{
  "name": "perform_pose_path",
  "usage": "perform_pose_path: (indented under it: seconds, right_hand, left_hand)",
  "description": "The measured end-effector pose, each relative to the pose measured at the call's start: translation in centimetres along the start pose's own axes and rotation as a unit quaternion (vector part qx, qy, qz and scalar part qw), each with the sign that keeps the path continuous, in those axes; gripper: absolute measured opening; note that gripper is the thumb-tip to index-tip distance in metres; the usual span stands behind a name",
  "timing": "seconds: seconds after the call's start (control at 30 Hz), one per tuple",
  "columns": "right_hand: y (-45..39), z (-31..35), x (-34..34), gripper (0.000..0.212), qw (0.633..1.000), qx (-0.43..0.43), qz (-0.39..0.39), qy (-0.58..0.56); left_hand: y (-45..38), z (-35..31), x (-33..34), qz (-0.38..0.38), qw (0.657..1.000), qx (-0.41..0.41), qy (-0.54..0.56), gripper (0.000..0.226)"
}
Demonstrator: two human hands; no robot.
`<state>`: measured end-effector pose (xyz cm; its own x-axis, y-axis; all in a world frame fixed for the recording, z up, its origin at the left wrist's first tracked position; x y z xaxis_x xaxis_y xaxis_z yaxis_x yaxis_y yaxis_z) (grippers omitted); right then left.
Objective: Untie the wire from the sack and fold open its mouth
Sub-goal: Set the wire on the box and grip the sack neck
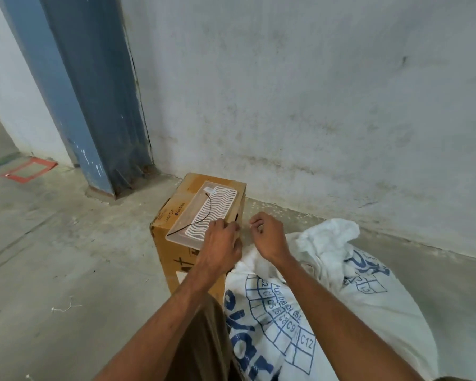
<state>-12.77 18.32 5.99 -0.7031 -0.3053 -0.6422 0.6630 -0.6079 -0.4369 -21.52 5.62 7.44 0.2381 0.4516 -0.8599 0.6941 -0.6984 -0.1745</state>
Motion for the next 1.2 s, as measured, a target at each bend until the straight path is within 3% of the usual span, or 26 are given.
perform_pose_path:
  seconds: [0.4,0.57,0.73,0.93,1.07,1.2]
  right_hand:
    - [16.4,-5.5,-8.5,0.016,0.997,-0.002,-0.024,0.073]
    - [19.0,-9.3,-10.7,0.016,0.994,0.025,-0.024,0.107]
    - [19.9,-12.0,-10.6,0.022,0.992,0.04,-0.017,0.116]
    - [19.6,-13.7,-9.5,0.023,0.99,0.059,-0.051,0.117]
    - [18.5,-14.2,-9.8,0.015,0.98,0.106,-0.099,0.133]
    - [18.4,-15.2,-10.2,0.028,0.968,0.138,-0.1,0.182]
  left_hand:
    - [9.2,-5.6,9.5,0.111,0.991,0.053,0.047,0.03]
    - [9.1,-7.2,13.1,0.184,0.977,0.031,0.108,0.04]
    - [8.7,-8.6,16.1,0.229,0.955,0.022,0.189,0.031]
    - [7.9,-10.5,18.6,0.221,0.954,0.015,0.202,0.023]
    - [7.0,-10.8,19.6,0.21,0.959,0.0,0.19,0.035]
    - [6.9,-10.8,20.4,0.206,0.968,-0.005,0.145,0.024]
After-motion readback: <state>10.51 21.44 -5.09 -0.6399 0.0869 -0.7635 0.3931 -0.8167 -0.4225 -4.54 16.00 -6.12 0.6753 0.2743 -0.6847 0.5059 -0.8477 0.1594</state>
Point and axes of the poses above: each hand's wrist, its own y-axis away from the middle knuckle, its own x-axis out of the palm, z = x × y, the point moved 6 cm from there along -y, towards the middle knuckle, and after that the axes turned 15 degrees about -x, right-handed, at the moved point
